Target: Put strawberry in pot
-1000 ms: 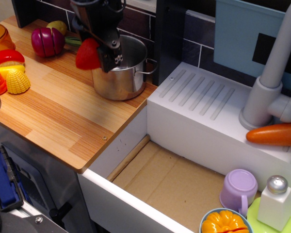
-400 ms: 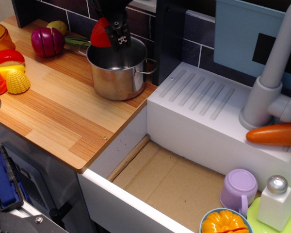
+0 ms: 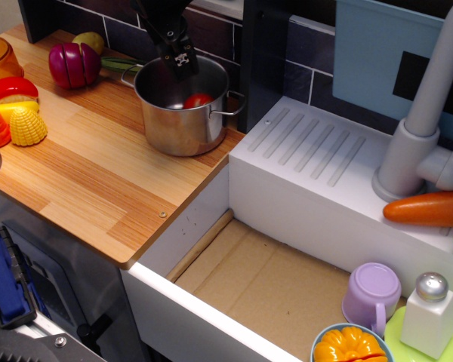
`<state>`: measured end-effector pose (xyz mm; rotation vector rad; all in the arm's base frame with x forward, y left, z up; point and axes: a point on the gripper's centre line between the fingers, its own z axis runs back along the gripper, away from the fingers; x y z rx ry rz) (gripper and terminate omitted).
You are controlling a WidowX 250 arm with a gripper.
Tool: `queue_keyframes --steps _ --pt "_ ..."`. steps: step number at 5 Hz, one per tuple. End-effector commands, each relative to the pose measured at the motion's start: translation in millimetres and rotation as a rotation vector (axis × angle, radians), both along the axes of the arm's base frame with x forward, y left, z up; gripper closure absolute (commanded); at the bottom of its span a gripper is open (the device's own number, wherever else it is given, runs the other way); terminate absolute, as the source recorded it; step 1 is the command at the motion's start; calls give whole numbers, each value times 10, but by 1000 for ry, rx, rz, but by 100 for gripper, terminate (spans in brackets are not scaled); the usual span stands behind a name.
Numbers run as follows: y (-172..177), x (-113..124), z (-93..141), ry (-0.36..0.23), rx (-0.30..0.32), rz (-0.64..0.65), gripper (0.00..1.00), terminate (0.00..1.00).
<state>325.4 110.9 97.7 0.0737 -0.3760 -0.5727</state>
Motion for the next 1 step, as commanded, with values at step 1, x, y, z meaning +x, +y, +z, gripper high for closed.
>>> queue_keyframes --steps 1 --pt "50 65 149 -44 22 -6 0 100"
